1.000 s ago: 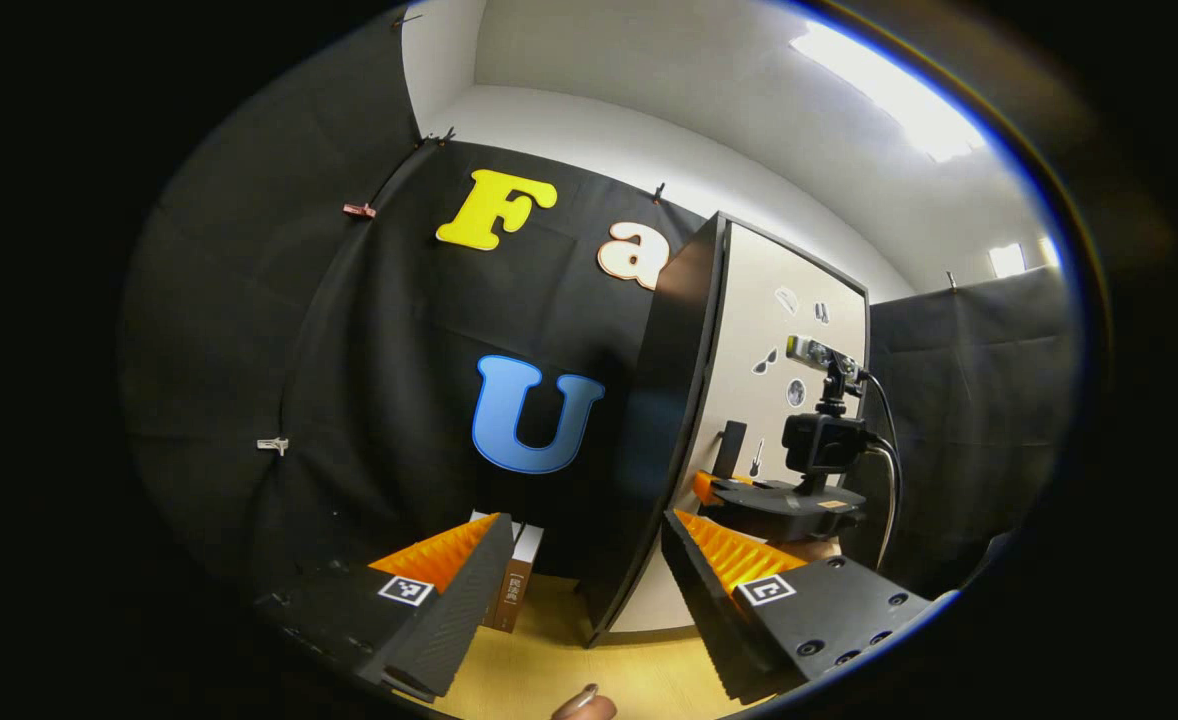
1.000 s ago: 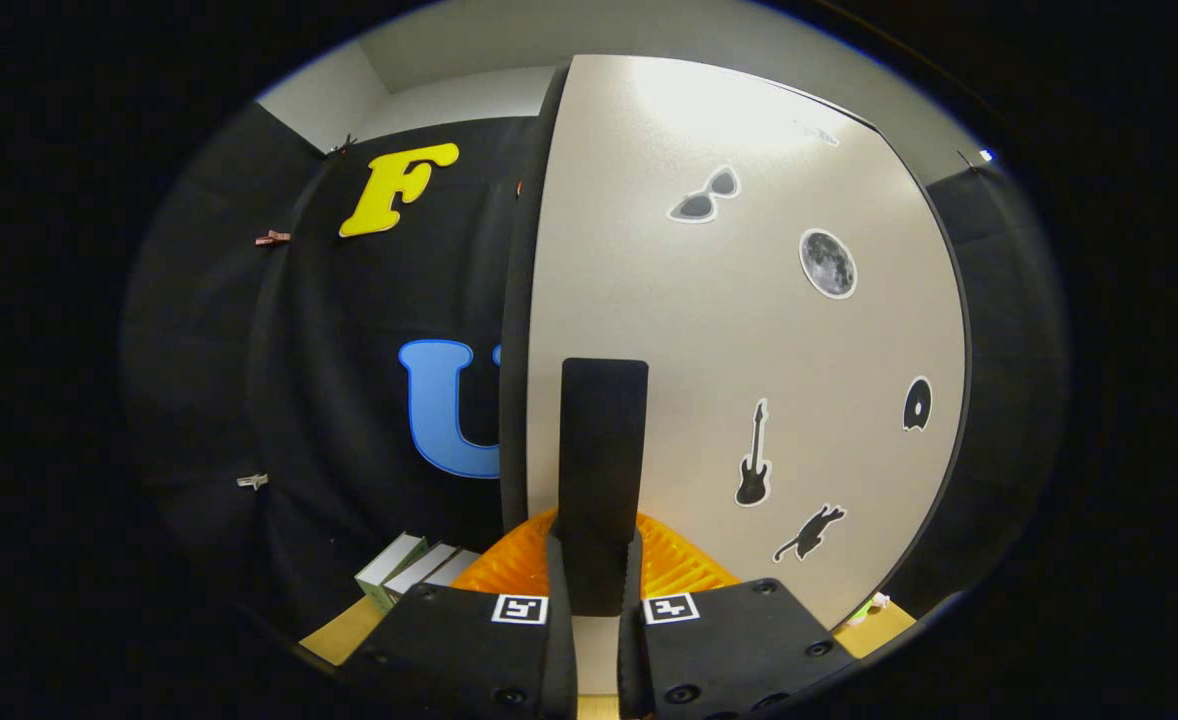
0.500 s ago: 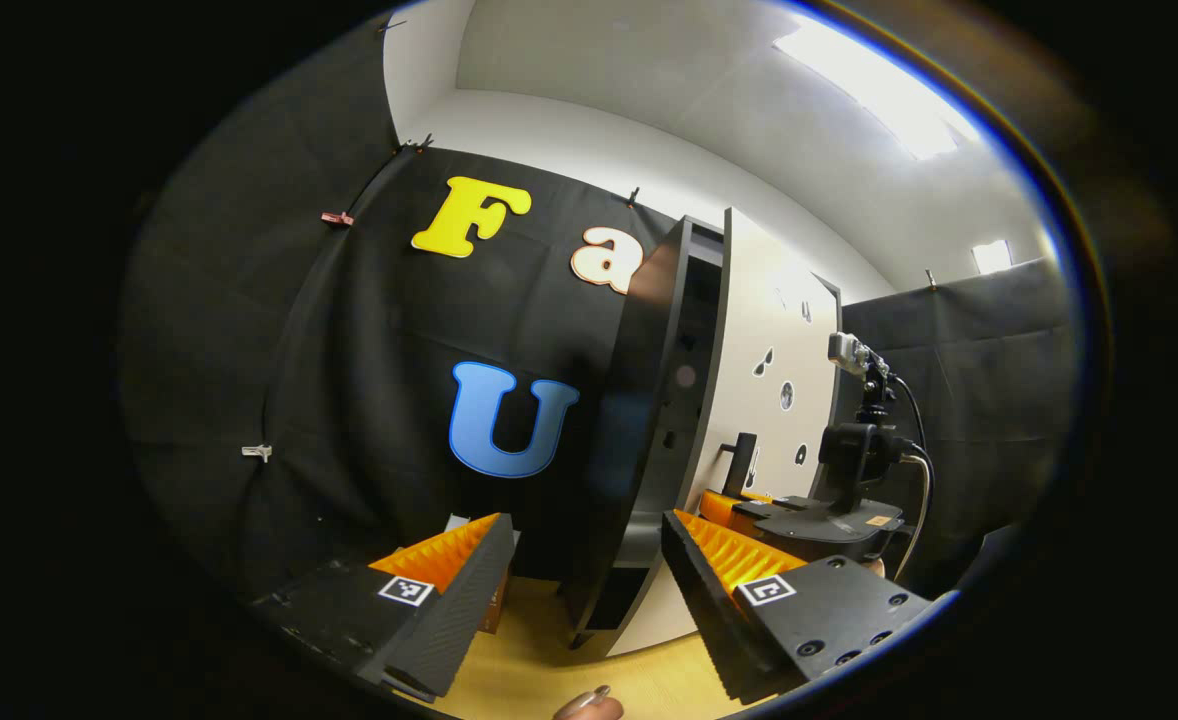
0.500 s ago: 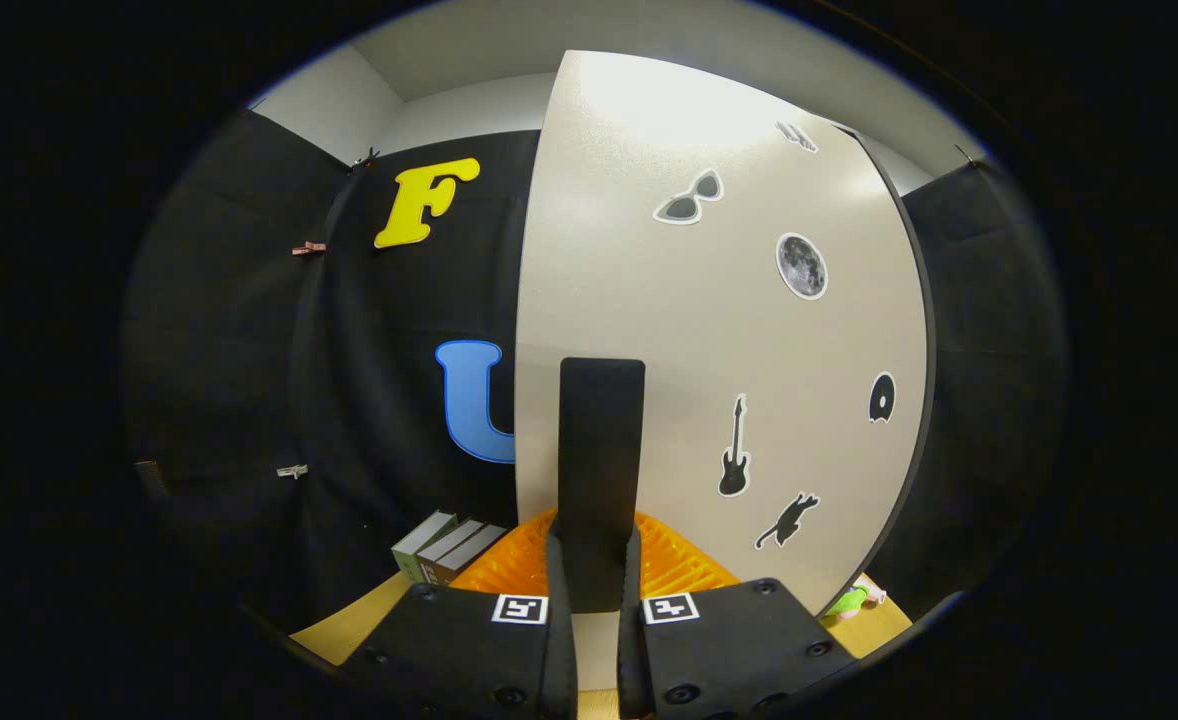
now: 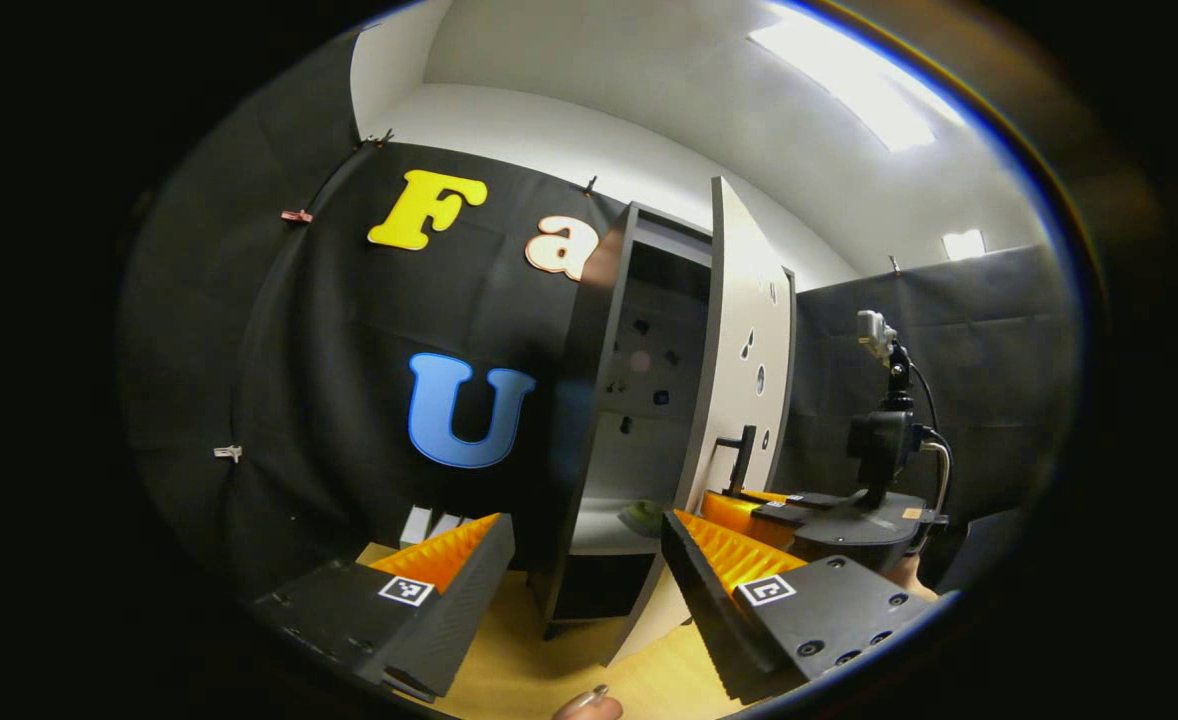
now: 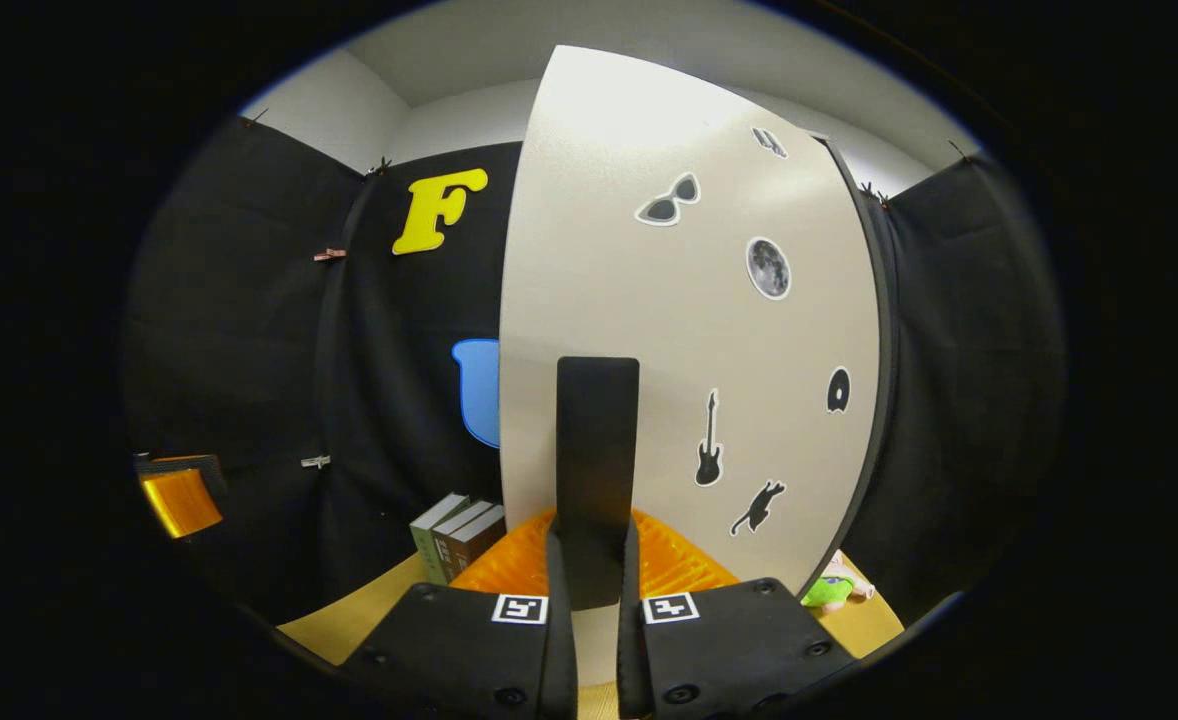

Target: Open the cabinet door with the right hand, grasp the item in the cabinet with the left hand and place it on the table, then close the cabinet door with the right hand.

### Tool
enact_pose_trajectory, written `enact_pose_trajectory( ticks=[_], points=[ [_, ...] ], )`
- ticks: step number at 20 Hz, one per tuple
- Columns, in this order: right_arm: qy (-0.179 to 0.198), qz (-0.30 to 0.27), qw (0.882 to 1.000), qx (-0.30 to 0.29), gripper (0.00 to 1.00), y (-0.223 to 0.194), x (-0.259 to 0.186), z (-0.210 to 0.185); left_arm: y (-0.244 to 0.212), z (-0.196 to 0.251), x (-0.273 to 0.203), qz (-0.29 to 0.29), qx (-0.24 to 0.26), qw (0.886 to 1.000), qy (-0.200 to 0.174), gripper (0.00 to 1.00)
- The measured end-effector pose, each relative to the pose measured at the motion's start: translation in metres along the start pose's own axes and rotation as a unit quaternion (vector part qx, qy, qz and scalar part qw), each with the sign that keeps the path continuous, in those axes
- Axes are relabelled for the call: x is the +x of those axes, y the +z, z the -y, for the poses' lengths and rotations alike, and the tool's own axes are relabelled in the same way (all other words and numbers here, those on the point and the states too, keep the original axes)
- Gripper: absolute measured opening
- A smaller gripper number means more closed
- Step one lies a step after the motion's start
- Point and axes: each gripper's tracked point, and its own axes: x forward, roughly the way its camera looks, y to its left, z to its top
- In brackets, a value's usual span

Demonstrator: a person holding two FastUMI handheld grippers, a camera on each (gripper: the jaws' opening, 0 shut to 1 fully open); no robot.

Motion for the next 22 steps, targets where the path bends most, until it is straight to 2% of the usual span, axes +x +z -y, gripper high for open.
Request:
enact_pose_trajectory(
  ticks=[7, 16, 17, 18, 19, 22],
  points=[
    [0.010, -0.001, 1.000, -0.001, 0.19, 0.001, -0.029, 0.020, -0.012, 0.047, 0.013, -0.016, 0.011, 0.999, -0.051, 0.94],
    [0.048, -0.007, 0.998, 0.025, 0.19, 0.002, -0.060, 0.054, -0.023, 0.114, 0.072, -0.012, 0.028, 0.997, -0.067, 0.94],
    [0.052, -0.008, 0.998, 0.026, 0.14, 0.002, -0.061, 0.058, -0.027, 0.120, 0.083, -0.012, 0.027, 0.997, -0.068, 0.94],
    [0.055, -0.008, 0.998, 0.026, 0.14, 0.003, -0.064, 0.062, -0.030, 0.128, 0.093, -0.013, 0.025, 0.997, -0.070, 0.94],
    [0.057, -0.009, 0.998, 0.025, 0.19, 0.003, -0.067, 0.066, -0.031, 0.135, 0.103, -0.012, 0.023, 0.997, -0.071, 0.94],
    [0.055, -0.010, 0.998, 0.023, 0.19, 0.002, -0.069, 0.077, -0.034, 0.155, 0.130, -0.006, 0.021, 0.997, -0.076, 0.94]
  ],
)
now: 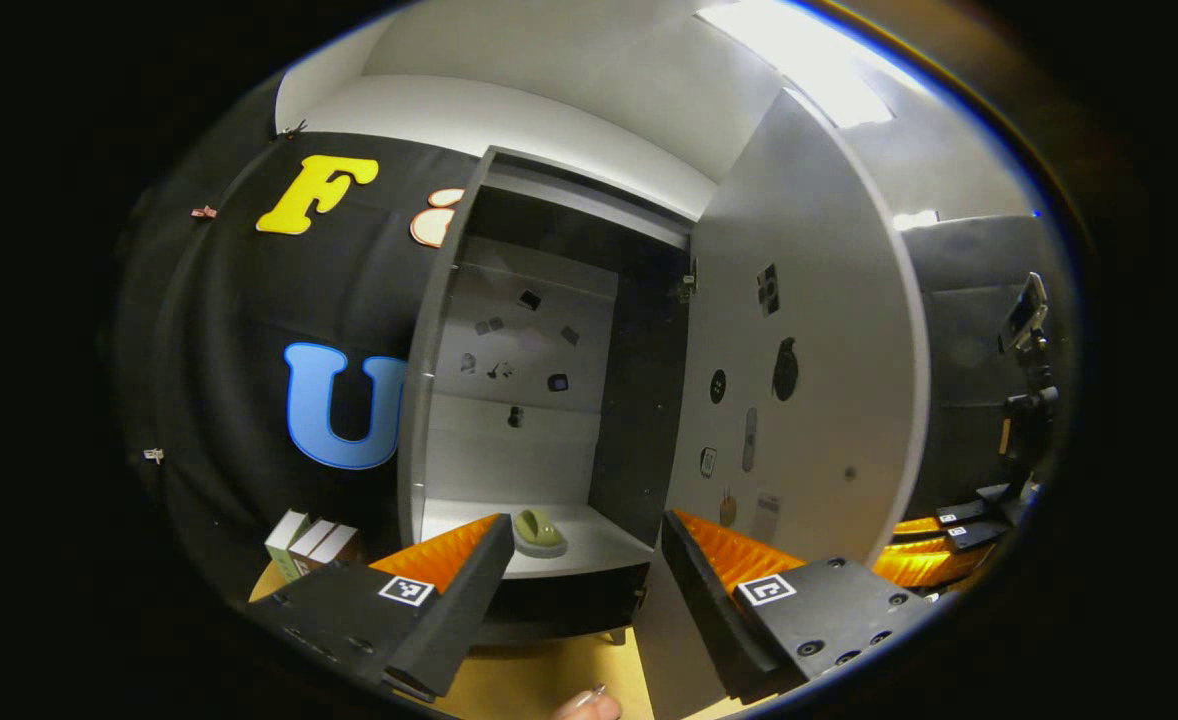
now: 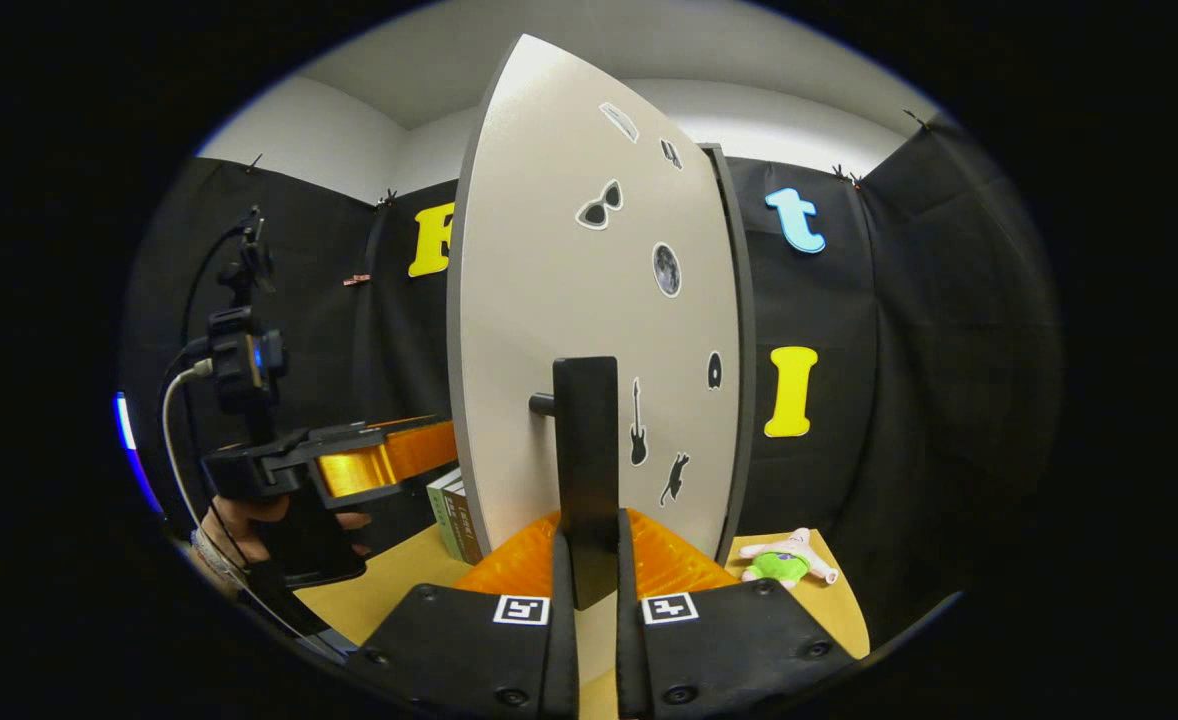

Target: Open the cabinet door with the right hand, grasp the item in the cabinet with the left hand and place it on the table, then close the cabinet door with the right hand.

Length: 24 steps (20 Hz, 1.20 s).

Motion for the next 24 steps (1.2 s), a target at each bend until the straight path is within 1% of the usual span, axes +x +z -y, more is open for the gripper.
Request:
enact_pose_trajectory(
  ticks=[4, 9, 12, 14, 15, 16, 17, 19, 20, 21, 23, 24],
  points=[
    [-0.015, 0.004, 1.000, 0.003, 0.18, 0.002, -0.004, 0.018, 0.000, 0.006, 0.033, 0.007, 0.005, 1.000, 0.009, 0.94],
    [-0.053, 0.007, 0.998, -0.013, 0.18, 0.004, -0.009, 0.041, -0.006, 0.011, 0.063, 0.000, -0.006, 1.000, 0.017, 0.94],
    [-0.063, 0.011, 0.998, -0.008, 0.18, 0.006, -0.010, 0.050, -0.009, 0.016, 0.078, -0.005, -0.006, 1.000, 0.018, 0.94],
    [-0.070, 0.011, 0.998, -0.001, 0.18, 0.005, -0.012, 0.055, -0.015, 0.015, 0.088, -0.012, -0.005, 1.000, 0.027, 0.94],
    [-0.076, 0.011, 0.997, -0.001, 0.18, 0.005, -0.013, 0.060, -0.018, 0.014, 0.094, -0.017, -0.005, 0.999, 0.031, 0.94],
    [-0.084, 0.012, 0.996, -0.003, 0.17, 0.006, -0.015, 0.064, -0.020, 0.014, 0.100, -0.020, -0.005, 0.999, 0.033, 0.92],
    [-0.089, 0.012, 0.996, -0.003, 0.13, 0.005, -0.014, 0.070, -0.023, 0.013, 0.106, -0.024, -0.004, 0.999, 0.034, 0.92],
    [-0.076, 0.016, 0.997, 0.019, 0.12, 0.008, -0.016, 0.065, -0.025, 0.009, 0.120, -0.034, 0.000, 0.999, 0.040, 0.92],
    [-0.063, 0.018, 0.997, 0.032, 0.13, 0.008, -0.015, 0.059, -0.028, 0.006, 0.127, -0.041, 0.003, 0.998, 0.044, 0.94],
    [-0.052, 0.020, 0.998, 0.043, 0.13, 0.008, -0.014, 0.053, -0.030, 0.001, 0.137, -0.050, 0.004, 0.997, 0.052, 0.94],
    [-0.041, 0.018, 0.998, 0.043, 0.13, 0.008, -0.018, 0.055, -0.039, -0.017, 0.159, -0.075, 0.003, 0.995, 0.070, 0.94],
    [-0.041, 0.018, 0.998, 0.039, 0.13, 0.009, -0.024, 0.057, -0.048, -0.026, 0.171, -0.092, -0.004, 0.993, 0.077, 0.94]
  ],
)
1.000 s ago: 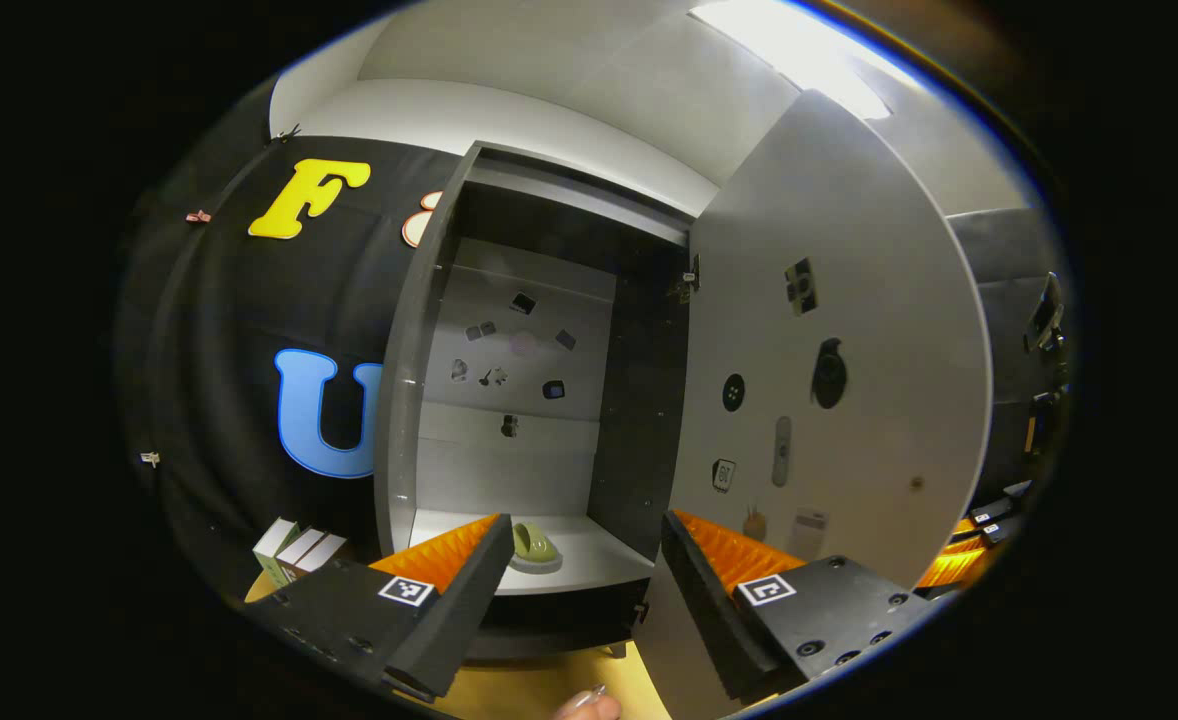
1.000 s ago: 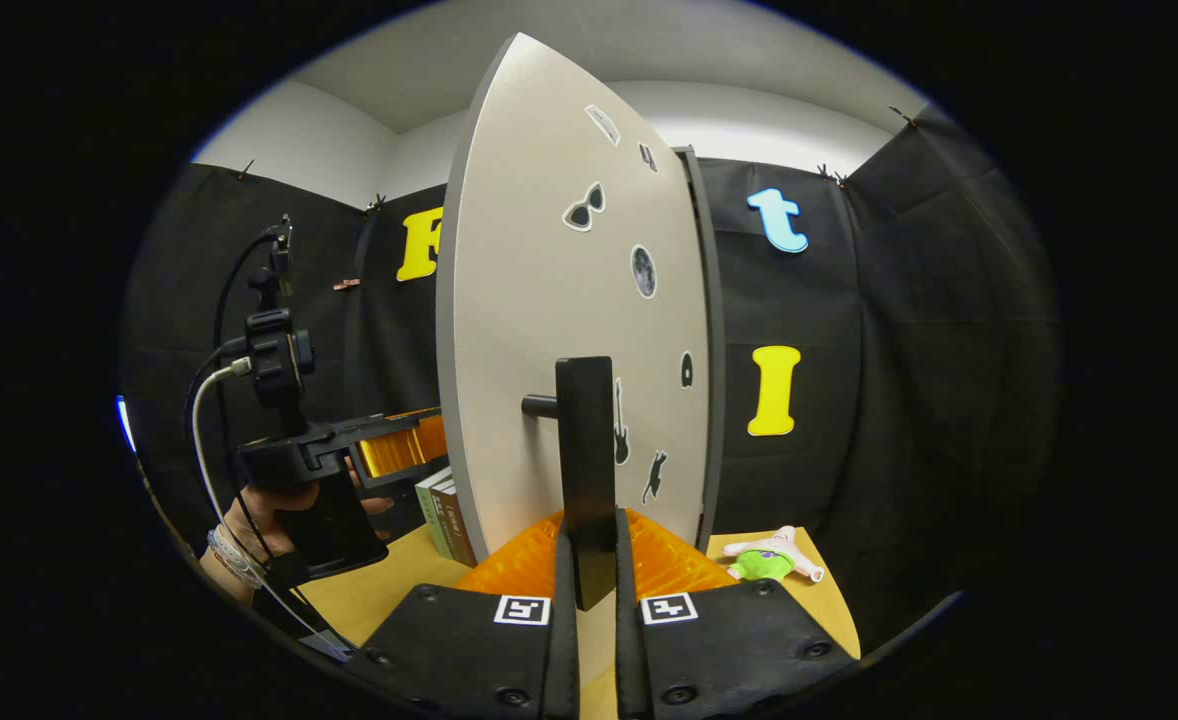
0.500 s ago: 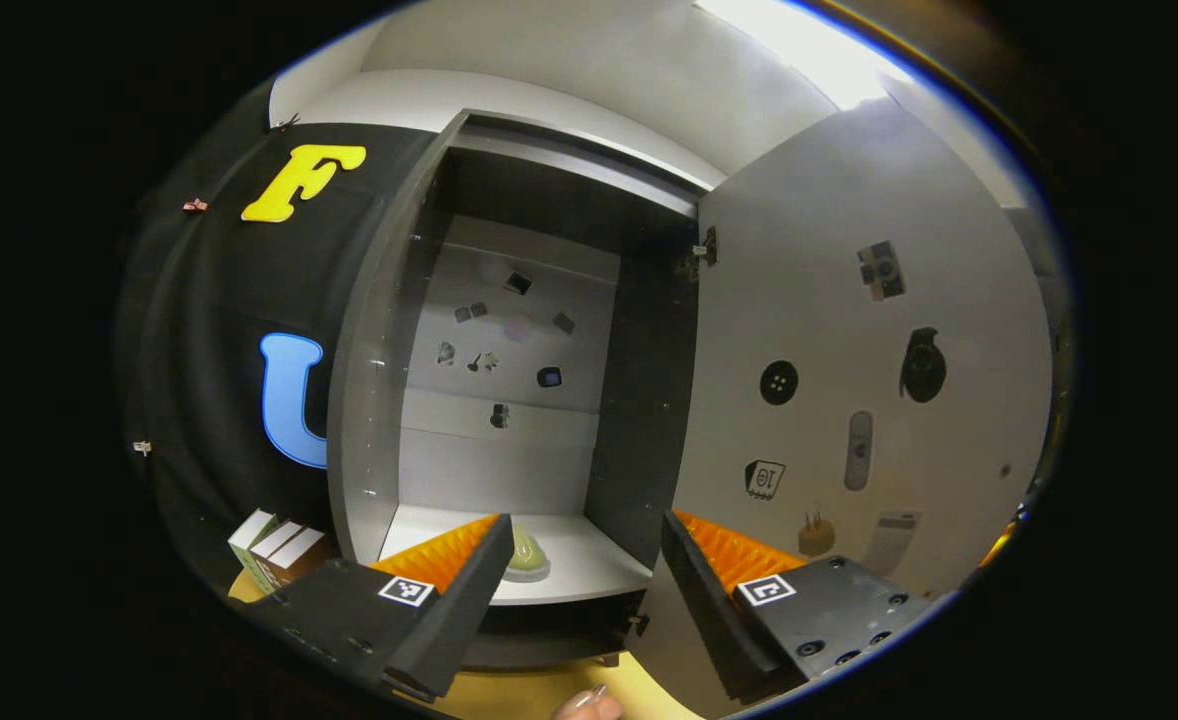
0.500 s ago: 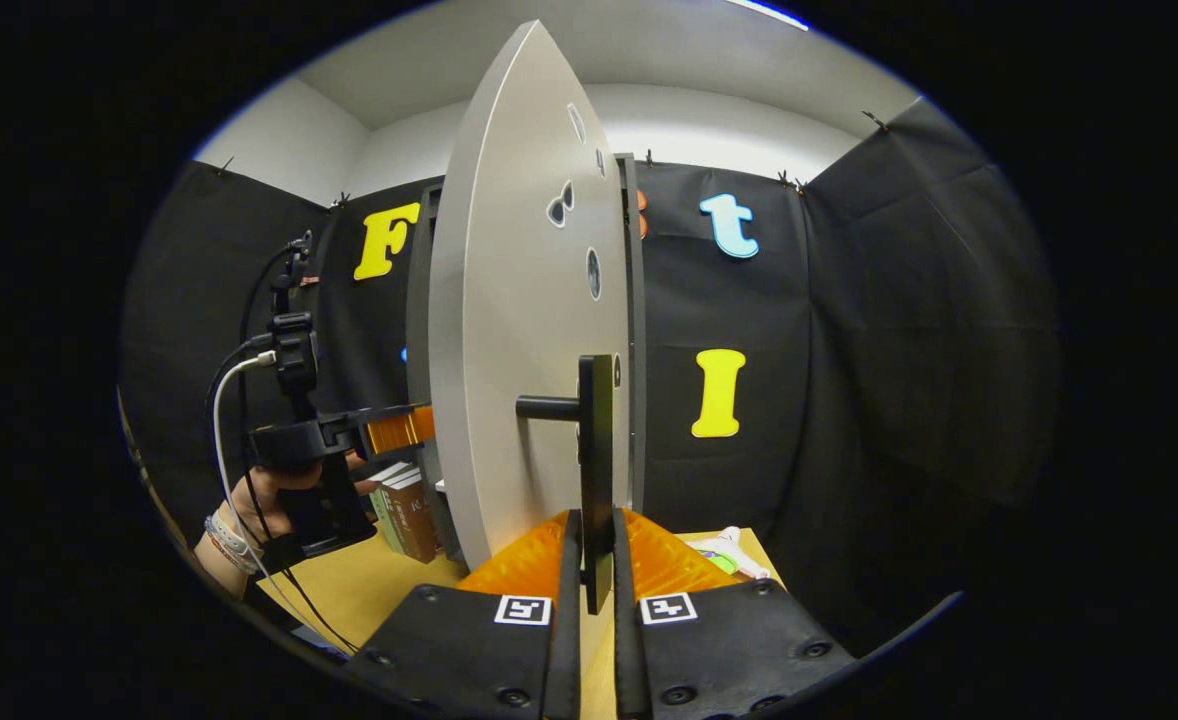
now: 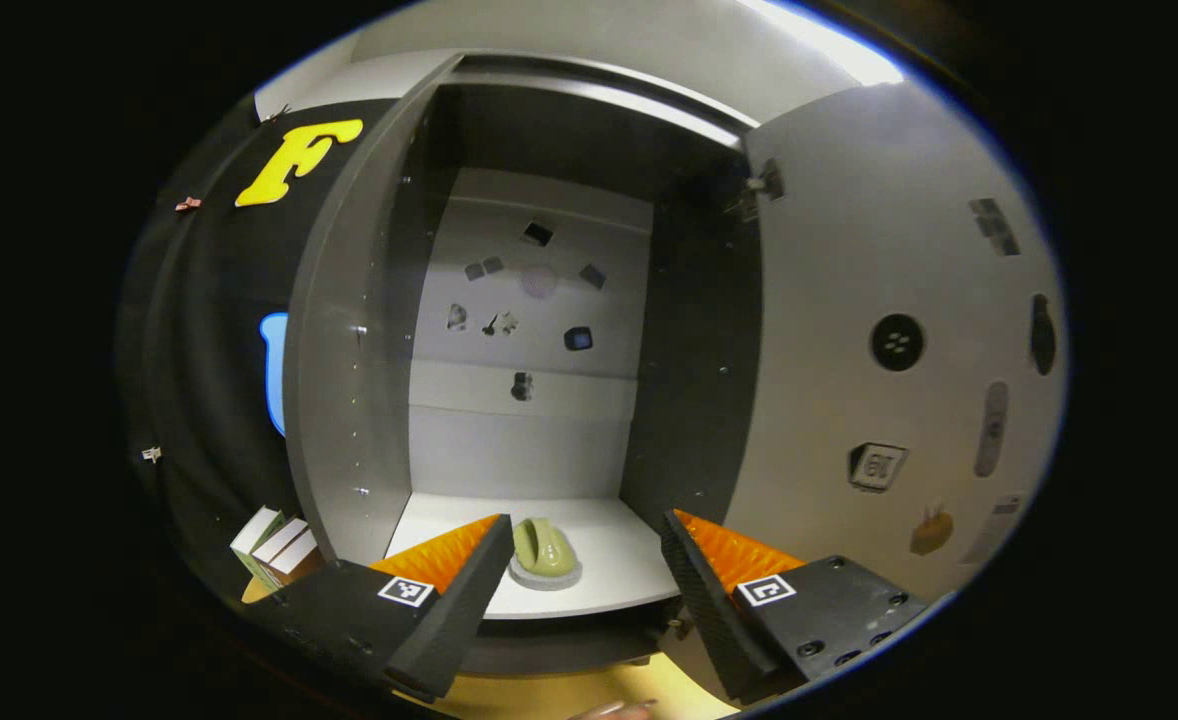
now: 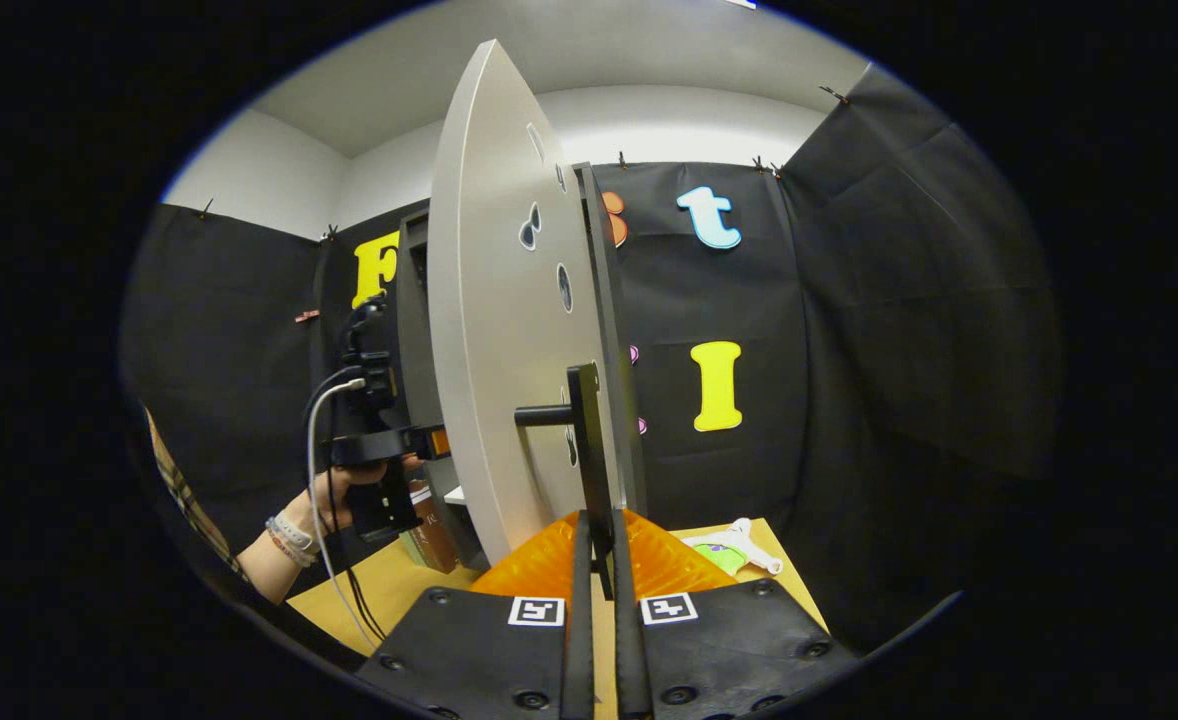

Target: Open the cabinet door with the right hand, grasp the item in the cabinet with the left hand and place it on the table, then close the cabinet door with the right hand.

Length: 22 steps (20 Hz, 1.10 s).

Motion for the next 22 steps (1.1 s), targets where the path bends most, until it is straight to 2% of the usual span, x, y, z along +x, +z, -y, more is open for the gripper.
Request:
enact_pose_trajectory(
  ticks=[1, 2, 3, 6, 8, 12, 13, 14, 19, 22],
  points=[
    [-0.002, 0.004, 1.000, -0.002, 0.13, 0.001, -0.005, 0.001, -0.006, -0.005, 0.014, -0.022, -0.008, 1.000, 0.005, 0.94],
    [-0.010, 0.013, 1.000, -0.004, 0.22, 0.005, -0.015, 0.007, -0.014, -0.012, 0.029, -0.045, -0.018, 0.999, 0.013, 0.92],
    [-0.023, 0.023, 0.999, -0.007, 0.20, 0.010, -0.013, 0.014, -0.020, -0.019, 0.042, -0.063, -0.029, 0.997, 0.020, 0.92],
    [-0.080, 0.036, 0.996, -0.034, 0.21, 0.014, -0.025, 0.044, -0.027, -0.027, 0.071, -0.081, -0.048, 0.995, 0.033, 0.86],
    [-0.107, 0.023, 0.993, -0.034, 0.42, 0.007, -0.028, 0.061, -0.032, -0.031, 0.088, -0.096, -0.025, 0.994, 0.036, 0.86],
    [-0.146, 0.017, 0.988, -0.042, 0.58, 0.001, -0.027, 0.092, -0.044, -0.024, 0.114, -0.133, 0.006, 0.991, 0.022, 0.83],
    [-0.153, 0.019, 0.987, -0.044, 0.70, 0.001, -0.027, 0.098, -0.050, -0.023, 0.119, -0.148, 0.008, 0.989, 0.021, 0.83],
    [-0.160, 0.021, 0.986, -0.043, 0.75, 0.001, -0.027, 0.105, -0.056, -0.023, 0.127, -0.159, 0.009, 0.987, 0.020, 0.83],
    [-0.192, 0.030, 0.981, -0.018, 0.80, 0.003, -0.027, 0.137, -0.092, -0.031, 0.153, -0.226, 0.002, 0.974, 0.031, 0.80],
    [-0.201, 0.030, 0.979, -0.005, 0.81, 0.001, -0.026, 0.150, -0.107, -0.039, 0.162, -0.249, 0.008, 0.968, 0.043, 0.72]
  ],
)
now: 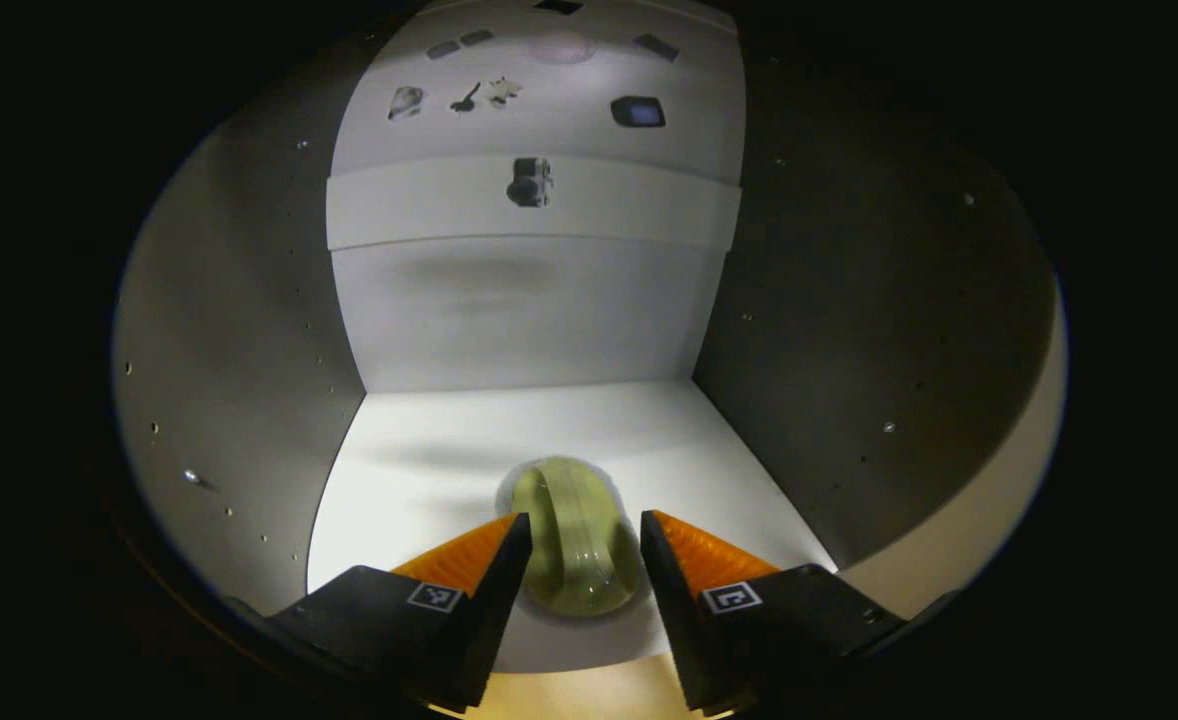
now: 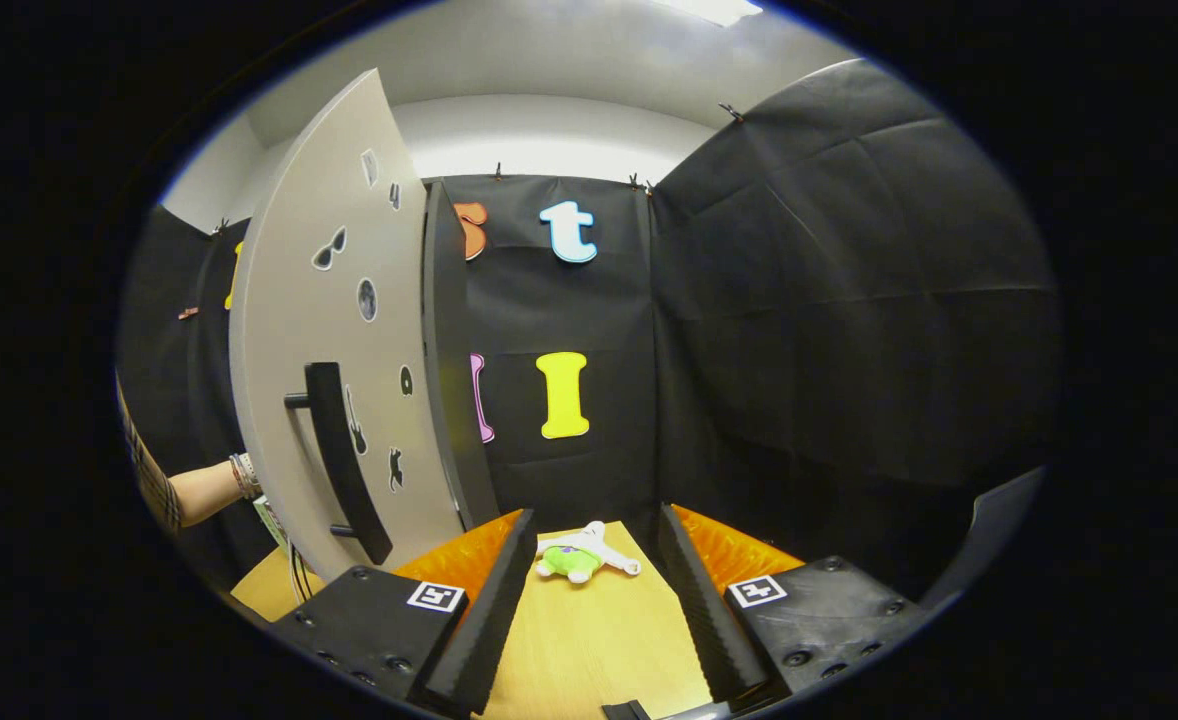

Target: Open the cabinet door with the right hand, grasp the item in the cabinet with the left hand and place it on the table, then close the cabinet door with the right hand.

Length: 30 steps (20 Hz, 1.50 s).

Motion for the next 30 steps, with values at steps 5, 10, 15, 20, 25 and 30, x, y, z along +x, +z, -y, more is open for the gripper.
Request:
enact_pose_trajectory(
  ticks=[5, 10, 15, 20, 25, 30],
  points=[
    [-0.002, -0.005, 1.000, 0.004, 0.84, -0.005, 0.006, 0.005, 0.007, -0.007, 0.010, 0.006, 0.041, 0.999, 0.029, 0.57],
    [0.000, -0.008, 1.000, 0.010, 0.84, -0.005, 0.011, 0.007, 0.008, -0.007, 0.009, 0.011, 0.067, 0.997, 0.047, 0.24],
    [0.015, -0.012, 0.999, 0.025, 0.84, -0.003, 0.016, 0.003, 0.013, -0.009, -0.016, 0.054, 0.094, 0.992, 0.068, 0.22],
    [0.022, -0.012, 0.999, 0.021, 0.84, 0.001, 0.020, -0.008, 0.000, 0.000, -0.078, 0.090, 0.044, 0.994, 0.043, 0.22],
    [0.022, -0.008, 1.000, 0.009, 0.84, 0.006, 0.004, -0.022, -0.057, 0.002, -0.158, 0.097, -0.005, 0.995, 0.015, 0.22],
    [0.006, 0.022, 1.000, 0.014, 0.84, 0.020, -0.029, -0.030, -0.136, 0.004, -0.226, 0.096, -0.045, 0.994, 0.000, 0.22]
  ],
)
